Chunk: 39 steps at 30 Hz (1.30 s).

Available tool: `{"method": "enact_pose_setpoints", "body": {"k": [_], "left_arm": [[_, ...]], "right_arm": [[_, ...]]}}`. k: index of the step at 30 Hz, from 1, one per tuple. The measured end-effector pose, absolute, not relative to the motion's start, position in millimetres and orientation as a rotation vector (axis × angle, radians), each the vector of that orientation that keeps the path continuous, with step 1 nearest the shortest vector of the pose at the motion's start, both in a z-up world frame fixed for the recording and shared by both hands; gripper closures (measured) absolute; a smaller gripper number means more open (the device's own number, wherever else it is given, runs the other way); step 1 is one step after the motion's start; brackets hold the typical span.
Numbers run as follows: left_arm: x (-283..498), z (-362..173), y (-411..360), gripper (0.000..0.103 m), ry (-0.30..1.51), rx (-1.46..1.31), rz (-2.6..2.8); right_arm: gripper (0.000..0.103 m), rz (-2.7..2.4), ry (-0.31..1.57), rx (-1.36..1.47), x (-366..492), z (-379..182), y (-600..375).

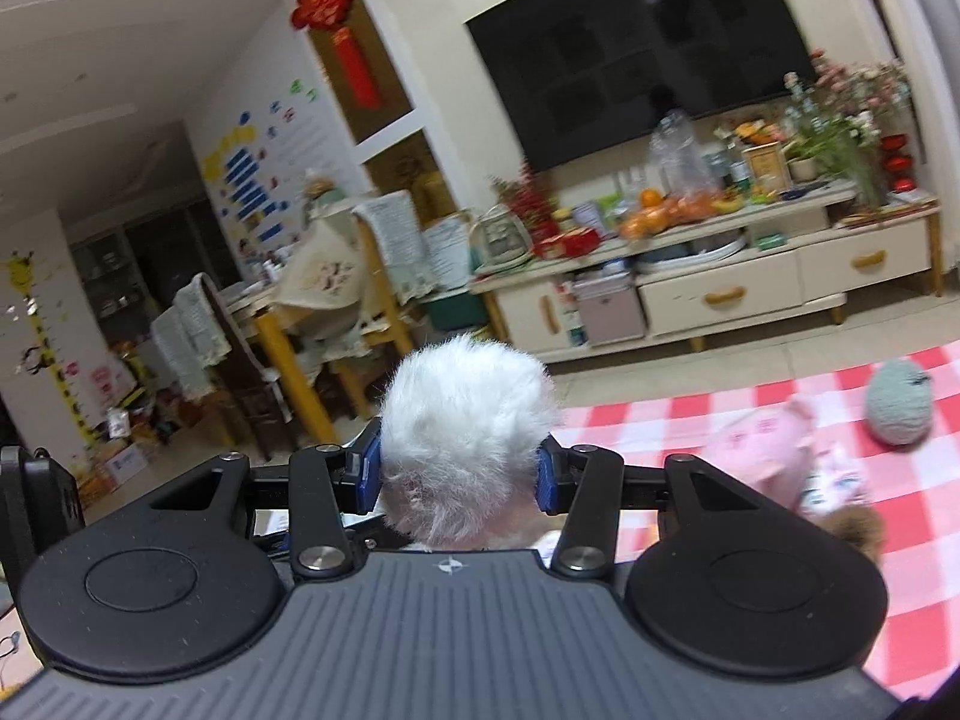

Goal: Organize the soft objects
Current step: 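Lift both held toys, carry them into the cardboard box and open both tools, then move both open tools toward the peach knitted bunny and brown fuzzy ring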

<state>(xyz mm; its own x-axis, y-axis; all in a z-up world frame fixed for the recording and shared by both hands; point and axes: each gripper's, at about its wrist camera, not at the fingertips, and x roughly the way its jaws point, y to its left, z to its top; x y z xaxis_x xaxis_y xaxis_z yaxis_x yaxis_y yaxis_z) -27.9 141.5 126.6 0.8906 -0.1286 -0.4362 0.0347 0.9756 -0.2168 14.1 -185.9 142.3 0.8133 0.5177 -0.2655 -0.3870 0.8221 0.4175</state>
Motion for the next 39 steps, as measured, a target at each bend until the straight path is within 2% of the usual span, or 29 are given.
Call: {"method": "enact_pose_setpoints", "body": {"k": [15, 18, 20, 21, 25, 39], "left_arm": [[-25, 103, 179, 0.06, 0.592, -0.182, 0.026], [-23, 98, 182, 0.053, 0.633, -0.178, 0.046], [-23, 96, 184, 0.049, 0.65, -0.172, 0.068], [-23, 96, 185, 0.043, 0.65, -0.165, 0.081], [-28, 100, 186, 0.023, 0.622, -0.165, 0.117], [-30, 104, 172, 0.011, 0.587, -0.102, 0.132]], "right_arm": [[0.041, 0.563, 0.53, 0.284, 50, 114, -124], [0.035, 0.554, 0.54, 0.27, 51, 110, -116], [0.023, 0.549, 0.546, 0.278, 50, 110, -119], [0.017, 0.542, 0.541, 0.279, 47, 111, -117], [0.004, 0.51, 0.507, 0.28, 41, 116, -125], [0.0, 0.357, 0.429, 0.202, 8, 113, -153]]}}
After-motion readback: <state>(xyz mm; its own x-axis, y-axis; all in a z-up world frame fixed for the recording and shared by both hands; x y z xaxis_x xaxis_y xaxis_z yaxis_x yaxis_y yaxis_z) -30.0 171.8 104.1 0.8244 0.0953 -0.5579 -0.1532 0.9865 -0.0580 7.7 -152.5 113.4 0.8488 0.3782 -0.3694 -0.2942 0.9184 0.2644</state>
